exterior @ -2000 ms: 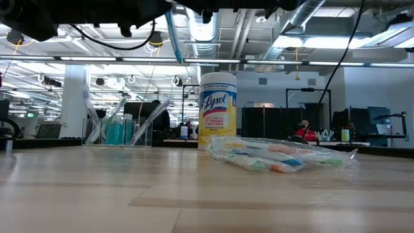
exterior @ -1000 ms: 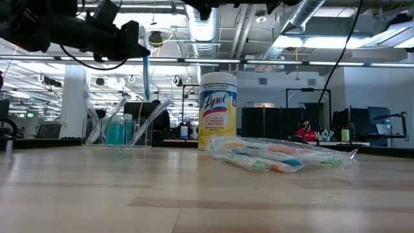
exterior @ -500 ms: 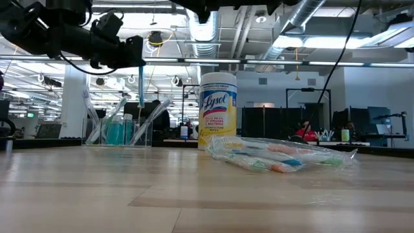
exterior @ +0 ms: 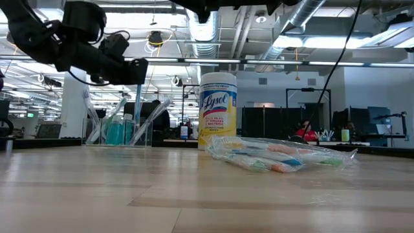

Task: Pick & Place toothbrushing station
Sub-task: Put the blue toothbrush into the transparent organizer

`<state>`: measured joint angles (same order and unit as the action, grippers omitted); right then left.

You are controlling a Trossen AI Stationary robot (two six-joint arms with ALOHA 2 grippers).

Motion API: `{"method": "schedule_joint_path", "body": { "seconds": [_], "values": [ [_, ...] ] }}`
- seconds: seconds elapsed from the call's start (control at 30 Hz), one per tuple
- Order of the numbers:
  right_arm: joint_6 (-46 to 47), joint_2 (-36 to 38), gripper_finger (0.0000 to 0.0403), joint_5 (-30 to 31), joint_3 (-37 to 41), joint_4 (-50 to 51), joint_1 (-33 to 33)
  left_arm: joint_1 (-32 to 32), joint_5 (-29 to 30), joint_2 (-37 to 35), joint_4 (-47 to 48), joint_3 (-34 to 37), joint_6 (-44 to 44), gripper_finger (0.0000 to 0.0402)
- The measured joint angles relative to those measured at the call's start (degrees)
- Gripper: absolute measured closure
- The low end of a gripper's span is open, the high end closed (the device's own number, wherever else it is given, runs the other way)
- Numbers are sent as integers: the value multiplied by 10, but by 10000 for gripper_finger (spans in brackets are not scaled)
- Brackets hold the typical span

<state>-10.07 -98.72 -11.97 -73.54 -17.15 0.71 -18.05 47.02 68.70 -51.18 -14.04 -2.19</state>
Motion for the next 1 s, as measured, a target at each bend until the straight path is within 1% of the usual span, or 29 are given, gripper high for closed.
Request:
{"method": "schedule_joint_path", "body": {
  "seconds": [0.1, 0.33, 0.5, 0.83, 1.0],
  "values": [
    [-6, 0, 346, 0, 0, 0, 0, -11, -18, 15, -2, 0, 15, 388],
    [-6, 0, 346, 0, 0, 0, 0, -31, -20, 41, -3, 0, 23, 387],
    [-6, 0, 346, 0, 0, 0, 0, -46, -40, 56, -3, 0, 45, 387],
    [-4, 0, 346, 0, 0, 0, 0, -46, -40, 88, -3, 0, 53, 387],
    [-4, 0, 346, 0, 0, 0, 0, -46, -40, 91, -3, 0, 57, 383]
  ]
}}
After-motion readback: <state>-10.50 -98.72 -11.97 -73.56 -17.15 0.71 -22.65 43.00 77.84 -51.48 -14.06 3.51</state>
